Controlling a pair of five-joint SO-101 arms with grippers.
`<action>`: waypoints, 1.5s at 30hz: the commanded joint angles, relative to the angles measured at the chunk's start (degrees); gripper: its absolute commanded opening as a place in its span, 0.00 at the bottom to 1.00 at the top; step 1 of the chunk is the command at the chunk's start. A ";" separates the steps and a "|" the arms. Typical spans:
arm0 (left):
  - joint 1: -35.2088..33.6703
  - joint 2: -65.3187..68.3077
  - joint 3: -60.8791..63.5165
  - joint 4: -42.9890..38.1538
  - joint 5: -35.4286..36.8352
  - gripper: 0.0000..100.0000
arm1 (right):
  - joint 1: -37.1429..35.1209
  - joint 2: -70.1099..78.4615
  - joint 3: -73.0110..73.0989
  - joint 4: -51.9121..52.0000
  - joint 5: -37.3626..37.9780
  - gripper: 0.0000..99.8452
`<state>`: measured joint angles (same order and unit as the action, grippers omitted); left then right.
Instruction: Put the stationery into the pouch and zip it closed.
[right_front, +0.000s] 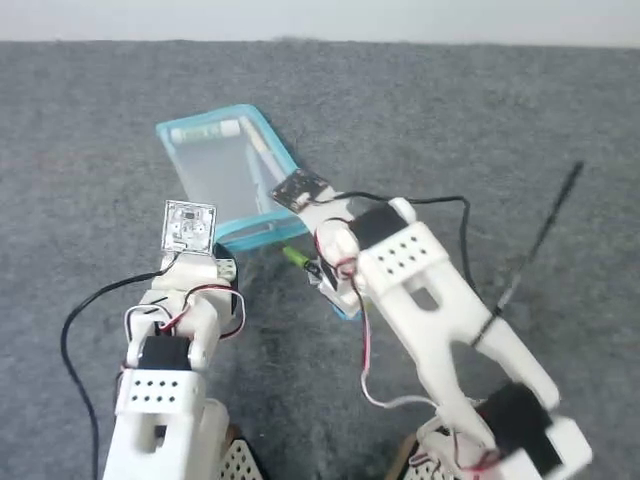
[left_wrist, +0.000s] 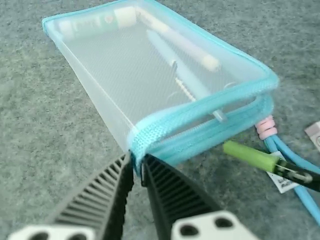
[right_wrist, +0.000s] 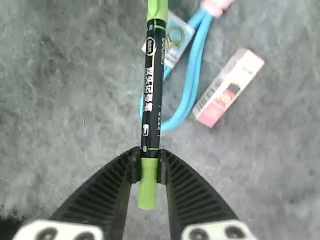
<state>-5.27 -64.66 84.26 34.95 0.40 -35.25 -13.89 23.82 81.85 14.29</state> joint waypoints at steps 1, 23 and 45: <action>0.09 -2.02 -0.75 -2.20 0.62 0.01 | 0.75 -11.38 4.92 -0.22 0.97 0.01; 0.09 -2.02 -0.75 -2.29 0.62 0.01 | 0.40 -8.84 3.08 -14.02 -1.85 0.01; 0.18 -2.02 -0.75 -2.20 0.62 0.01 | -2.42 15.96 -15.91 -30.46 -21.98 0.01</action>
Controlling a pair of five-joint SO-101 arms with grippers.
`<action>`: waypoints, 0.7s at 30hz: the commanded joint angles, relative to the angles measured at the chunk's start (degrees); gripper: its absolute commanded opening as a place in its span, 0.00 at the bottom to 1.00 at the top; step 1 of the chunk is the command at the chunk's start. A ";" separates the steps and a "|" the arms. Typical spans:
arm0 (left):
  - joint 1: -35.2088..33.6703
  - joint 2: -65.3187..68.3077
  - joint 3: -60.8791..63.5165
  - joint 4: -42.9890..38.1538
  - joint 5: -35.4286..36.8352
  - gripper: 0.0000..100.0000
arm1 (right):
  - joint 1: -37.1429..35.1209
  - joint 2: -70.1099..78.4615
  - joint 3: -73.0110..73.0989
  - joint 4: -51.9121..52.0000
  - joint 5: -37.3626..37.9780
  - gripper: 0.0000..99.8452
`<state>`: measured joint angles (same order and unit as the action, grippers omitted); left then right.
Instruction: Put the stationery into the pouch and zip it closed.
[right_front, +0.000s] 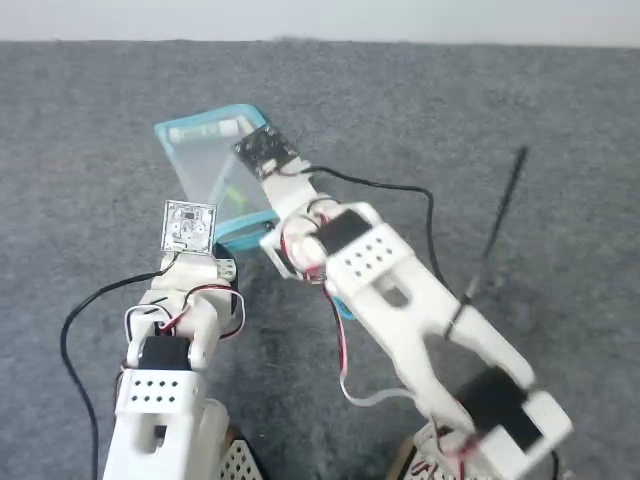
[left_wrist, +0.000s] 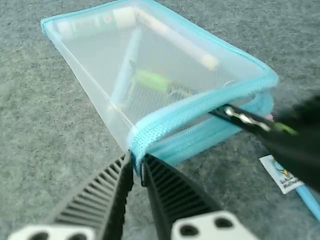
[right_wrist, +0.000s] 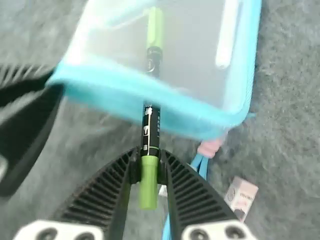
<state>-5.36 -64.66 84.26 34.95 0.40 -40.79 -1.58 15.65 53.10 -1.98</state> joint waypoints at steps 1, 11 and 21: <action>0.26 -2.02 -0.75 -2.20 0.62 0.01 | 4.18 6.02 -10.02 -1.71 -8.35 0.01; 0.26 -1.93 -0.66 -2.11 0.62 0.01 | 5.49 19.30 -23.82 -1.01 -21.36 0.12; 0.26 -1.93 -0.13 -2.37 0.62 0.01 | 6.29 12.79 -29.54 16.22 -8.62 0.33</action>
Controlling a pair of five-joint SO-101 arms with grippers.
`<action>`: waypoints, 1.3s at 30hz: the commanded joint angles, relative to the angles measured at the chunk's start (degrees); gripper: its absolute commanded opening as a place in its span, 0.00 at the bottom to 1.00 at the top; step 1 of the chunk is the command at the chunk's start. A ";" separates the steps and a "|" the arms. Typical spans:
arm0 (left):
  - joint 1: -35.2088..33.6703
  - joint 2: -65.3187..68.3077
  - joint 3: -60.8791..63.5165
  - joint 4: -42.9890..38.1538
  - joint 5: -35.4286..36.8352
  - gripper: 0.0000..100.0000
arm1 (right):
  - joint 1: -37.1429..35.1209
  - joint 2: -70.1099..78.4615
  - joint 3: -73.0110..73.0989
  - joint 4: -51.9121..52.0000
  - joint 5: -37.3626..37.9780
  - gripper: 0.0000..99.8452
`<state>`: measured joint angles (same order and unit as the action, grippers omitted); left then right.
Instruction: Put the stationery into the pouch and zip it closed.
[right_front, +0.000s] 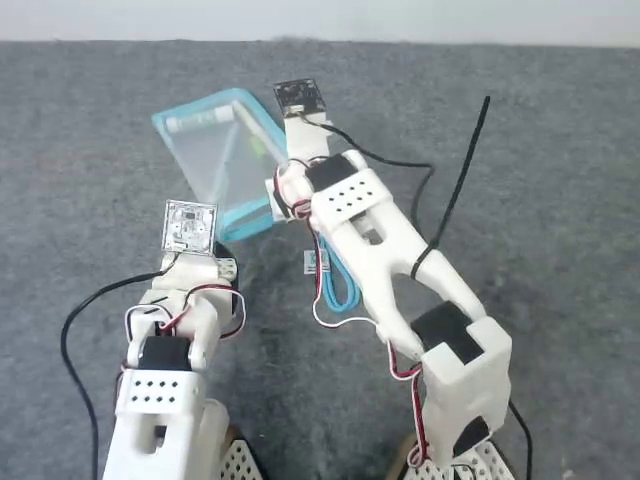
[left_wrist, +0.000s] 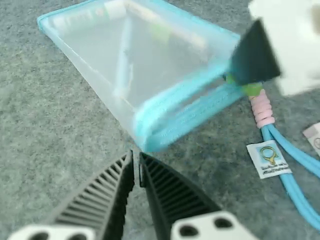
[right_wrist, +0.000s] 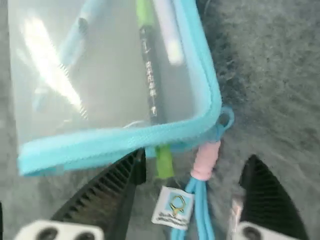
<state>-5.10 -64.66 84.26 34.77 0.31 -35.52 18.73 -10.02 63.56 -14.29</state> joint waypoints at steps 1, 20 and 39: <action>0.00 -1.93 -0.13 -2.20 0.70 0.01 | 1.45 -9.63 -3.78 7.52 4.92 0.33; -0.09 -2.02 -0.13 -2.20 0.70 0.01 | 10.59 -37.76 48.00 -12.44 16.44 0.23; -0.09 -2.02 -0.04 -2.11 0.70 0.01 | 10.15 -22.11 48.44 -16.40 16.26 0.18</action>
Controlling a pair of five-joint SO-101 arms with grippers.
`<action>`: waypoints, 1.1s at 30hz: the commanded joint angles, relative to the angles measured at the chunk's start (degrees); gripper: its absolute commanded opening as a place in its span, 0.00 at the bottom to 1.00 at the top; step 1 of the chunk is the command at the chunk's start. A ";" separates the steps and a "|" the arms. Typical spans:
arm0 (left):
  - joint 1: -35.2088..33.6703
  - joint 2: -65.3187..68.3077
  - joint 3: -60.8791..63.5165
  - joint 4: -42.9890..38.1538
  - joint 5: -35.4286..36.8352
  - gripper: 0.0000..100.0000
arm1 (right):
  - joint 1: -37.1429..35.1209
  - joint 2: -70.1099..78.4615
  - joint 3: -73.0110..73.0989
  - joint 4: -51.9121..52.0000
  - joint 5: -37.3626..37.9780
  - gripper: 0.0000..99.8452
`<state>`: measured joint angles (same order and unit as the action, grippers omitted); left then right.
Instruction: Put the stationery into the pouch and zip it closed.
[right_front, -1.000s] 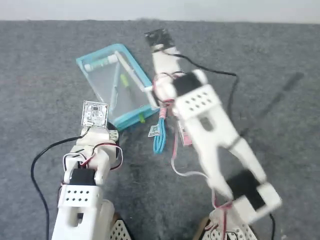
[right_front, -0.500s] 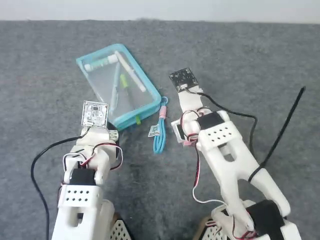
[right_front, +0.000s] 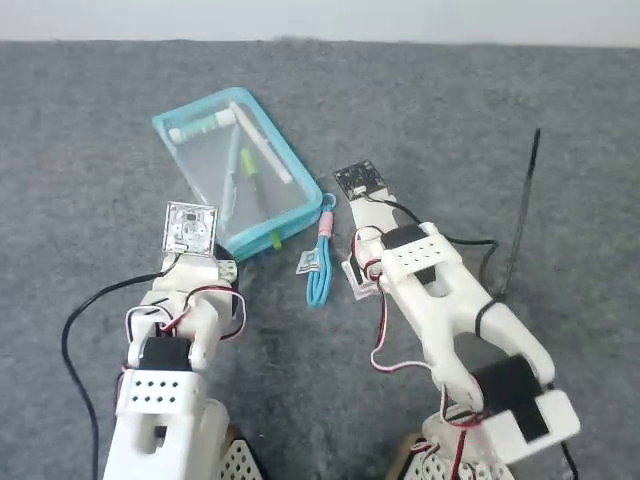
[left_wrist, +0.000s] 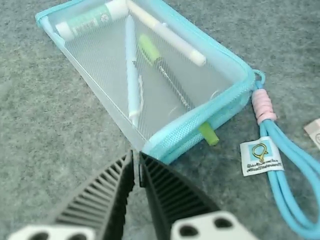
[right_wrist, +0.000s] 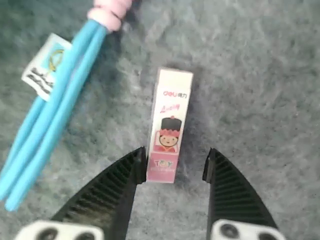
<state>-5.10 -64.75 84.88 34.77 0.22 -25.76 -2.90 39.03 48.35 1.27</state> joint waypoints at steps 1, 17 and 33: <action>-0.09 -1.93 -0.57 -2.20 0.79 0.01 | 0.40 -0.13 -0.62 -1.19 0.62 0.18; -0.09 -1.93 -0.48 -2.20 0.88 0.01 | 0.75 2.24 -0.62 -1.89 0.26 0.01; -2.46 0.79 -7.96 3.60 -0.53 0.12 | 3.56 -21.76 6.77 2.51 -0.44 0.01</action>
<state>-6.68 -64.75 82.68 35.65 0.13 -23.12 -19.87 45.89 50.11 1.27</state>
